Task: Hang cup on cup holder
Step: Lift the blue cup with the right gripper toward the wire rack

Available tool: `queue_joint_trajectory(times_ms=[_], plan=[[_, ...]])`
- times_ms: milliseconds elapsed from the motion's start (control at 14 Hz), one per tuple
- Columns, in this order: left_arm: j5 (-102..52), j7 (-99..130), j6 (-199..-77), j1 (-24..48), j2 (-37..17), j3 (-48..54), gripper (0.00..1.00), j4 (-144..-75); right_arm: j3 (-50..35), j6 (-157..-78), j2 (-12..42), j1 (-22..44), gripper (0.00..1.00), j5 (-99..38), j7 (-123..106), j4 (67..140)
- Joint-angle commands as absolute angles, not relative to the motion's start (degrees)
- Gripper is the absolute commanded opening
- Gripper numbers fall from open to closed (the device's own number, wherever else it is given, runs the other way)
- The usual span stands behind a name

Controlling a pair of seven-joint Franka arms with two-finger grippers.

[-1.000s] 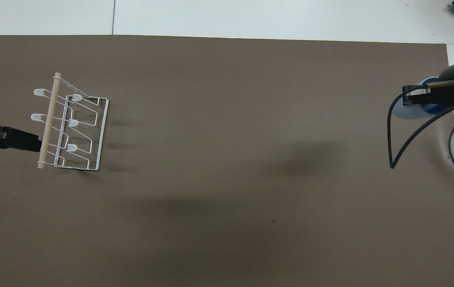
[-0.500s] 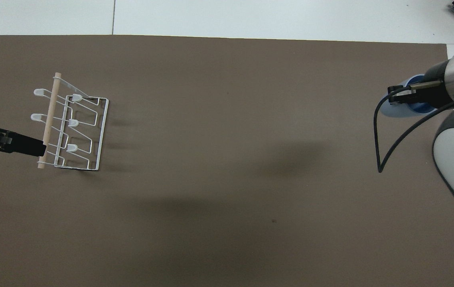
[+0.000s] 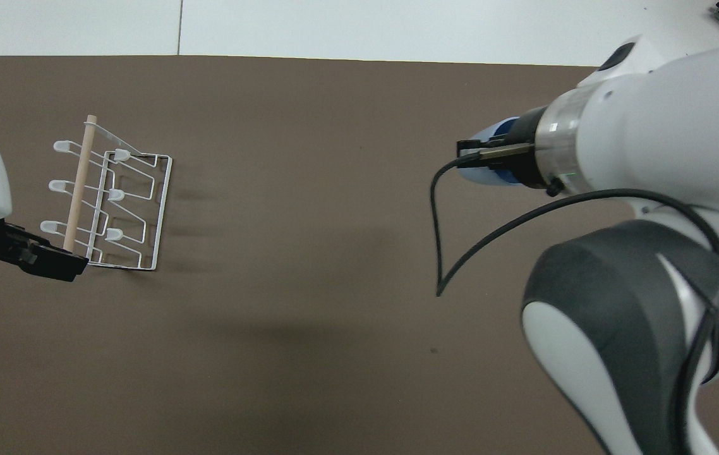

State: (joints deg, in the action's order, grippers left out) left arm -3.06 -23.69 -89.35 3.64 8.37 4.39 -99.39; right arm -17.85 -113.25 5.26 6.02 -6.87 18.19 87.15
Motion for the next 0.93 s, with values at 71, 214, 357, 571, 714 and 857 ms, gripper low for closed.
queue_joint_trajectory(times_ms=[71, 214, 357, 571, 714, 857], plan=[[-7.9, -37.1, -97.9, 6.0, 10.7, 3.9, 1.00, -104.5, -17.7, -127.0, 6.8, 16.1, 0.00, -13.4, 32.4, 88.1], [-10.9, -40.0, -99.7, 8.5, 12.0, 3.9, 1.00, -107.0, -17.7, -138.5, 9.0, 21.3, 0.00, -19.1, 43.1, 88.1], [-11.3, -42.8, -102.7, 12.5, 12.9, 3.9, 1.00, -108.7, -17.7, -146.1, 10.0, 24.7, 0.00, -24.0, 50.3, 88.1], [-15.3, -54.1, -102.5, 13.4, 13.0, 3.8, 1.00, -108.8, -17.7, -148.8, 9.9, 27.2, 0.00, -27.9, 54.4, 88.3], [-15.6, -63.4, -101.8, 12.8, 13.1, 3.7, 1.00, -108.8, -17.7, -148.4, 9.5, 27.2, 0.00, -27.9, 54.3, 89.4], [-15.6, -69.5, -100.6, 12.7, 13.1, 3.0, 1.00, -108.7, -17.8, -148.3, 9.5, 27.2, 0.00, -27.9, 54.3, 89.5]])
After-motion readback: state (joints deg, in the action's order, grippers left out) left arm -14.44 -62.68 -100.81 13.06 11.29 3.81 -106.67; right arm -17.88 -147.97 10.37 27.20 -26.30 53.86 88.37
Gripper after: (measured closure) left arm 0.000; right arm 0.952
